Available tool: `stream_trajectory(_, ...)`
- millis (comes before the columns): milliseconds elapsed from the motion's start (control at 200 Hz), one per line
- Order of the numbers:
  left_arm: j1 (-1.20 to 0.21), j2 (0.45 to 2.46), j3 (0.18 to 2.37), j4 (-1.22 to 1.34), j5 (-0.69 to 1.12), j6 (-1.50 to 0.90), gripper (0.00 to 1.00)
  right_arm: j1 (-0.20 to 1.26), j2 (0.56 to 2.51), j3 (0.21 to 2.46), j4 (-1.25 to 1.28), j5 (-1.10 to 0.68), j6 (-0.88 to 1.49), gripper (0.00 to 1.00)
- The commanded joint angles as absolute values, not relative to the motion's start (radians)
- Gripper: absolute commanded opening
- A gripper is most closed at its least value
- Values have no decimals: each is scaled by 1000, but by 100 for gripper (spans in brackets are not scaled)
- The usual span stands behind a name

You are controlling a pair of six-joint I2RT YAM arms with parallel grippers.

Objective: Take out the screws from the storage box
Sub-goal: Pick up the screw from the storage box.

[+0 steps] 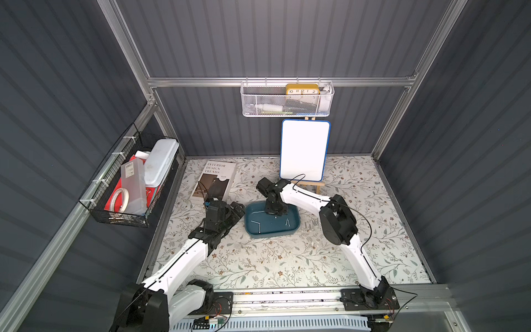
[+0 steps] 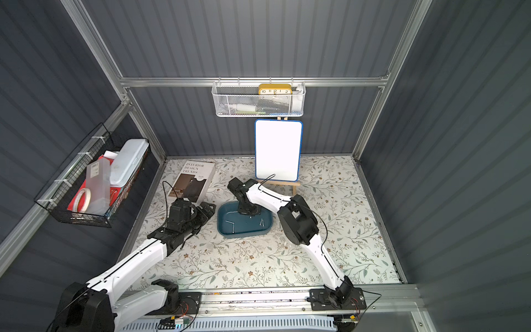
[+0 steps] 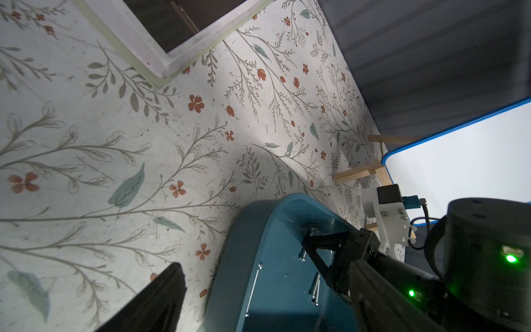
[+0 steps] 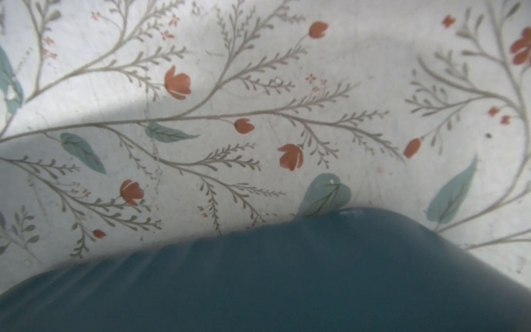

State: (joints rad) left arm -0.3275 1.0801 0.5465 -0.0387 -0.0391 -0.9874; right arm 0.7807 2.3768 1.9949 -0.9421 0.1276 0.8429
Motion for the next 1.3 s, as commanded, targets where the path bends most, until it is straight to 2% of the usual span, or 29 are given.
stream_trajectory(0,-324,1059,554,-63,-47,-993,93,791,2345,1974,-968,115,827,1)
stream_trajectory(480,-324,1032,555,-75,-40,-979,93,818,2233,1918,-992,155,816,1)
stream_trajectory(680,-324,1047,561,-66,-29,-961,93,818,2128,1836,-980,182,810,1)
stream_trajectory(1296,-325,1121,570,-28,15,-906,92,781,1626,1304,-928,292,839,1)
